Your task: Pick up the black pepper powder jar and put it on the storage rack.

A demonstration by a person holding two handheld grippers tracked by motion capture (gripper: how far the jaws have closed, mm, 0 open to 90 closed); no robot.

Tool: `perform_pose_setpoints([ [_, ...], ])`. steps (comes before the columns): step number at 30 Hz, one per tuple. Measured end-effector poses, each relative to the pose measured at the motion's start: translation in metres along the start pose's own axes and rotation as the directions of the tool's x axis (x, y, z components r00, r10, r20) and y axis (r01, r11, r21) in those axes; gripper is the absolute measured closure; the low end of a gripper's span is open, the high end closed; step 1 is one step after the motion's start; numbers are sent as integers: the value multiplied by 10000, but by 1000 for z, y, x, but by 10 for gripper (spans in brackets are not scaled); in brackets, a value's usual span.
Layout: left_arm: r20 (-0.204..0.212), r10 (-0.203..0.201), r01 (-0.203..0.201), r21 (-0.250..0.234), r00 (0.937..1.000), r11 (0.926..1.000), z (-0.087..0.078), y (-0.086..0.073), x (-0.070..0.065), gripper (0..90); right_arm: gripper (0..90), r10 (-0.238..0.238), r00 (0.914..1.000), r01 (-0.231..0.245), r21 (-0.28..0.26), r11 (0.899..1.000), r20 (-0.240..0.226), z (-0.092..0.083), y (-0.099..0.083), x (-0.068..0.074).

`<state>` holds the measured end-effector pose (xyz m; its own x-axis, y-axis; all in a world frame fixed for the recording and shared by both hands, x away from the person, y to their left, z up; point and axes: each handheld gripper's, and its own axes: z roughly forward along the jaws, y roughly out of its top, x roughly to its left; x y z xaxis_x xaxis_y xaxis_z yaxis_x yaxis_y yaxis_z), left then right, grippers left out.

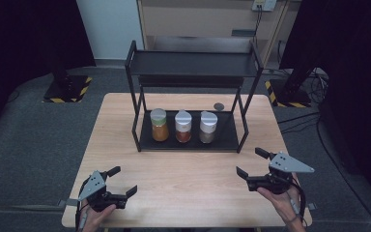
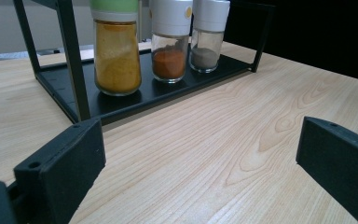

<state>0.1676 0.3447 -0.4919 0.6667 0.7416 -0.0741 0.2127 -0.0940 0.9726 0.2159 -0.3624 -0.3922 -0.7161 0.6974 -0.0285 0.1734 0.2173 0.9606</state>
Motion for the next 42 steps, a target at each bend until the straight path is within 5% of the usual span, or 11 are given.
perform_pose_setpoints([
  [21, -188, -70, 67, -174, 9998, 9998, -3, -2, 0, 0, 66, 705, 9975, -706, 142, 9974, 86, -8, -54, 0],
  [42, -76, -208, 205, -380, 9998, 9991, -4, -5, 3, 0, 76, 677, 9972, -693, 517, 9963, 322, -1, -64, -7],
])
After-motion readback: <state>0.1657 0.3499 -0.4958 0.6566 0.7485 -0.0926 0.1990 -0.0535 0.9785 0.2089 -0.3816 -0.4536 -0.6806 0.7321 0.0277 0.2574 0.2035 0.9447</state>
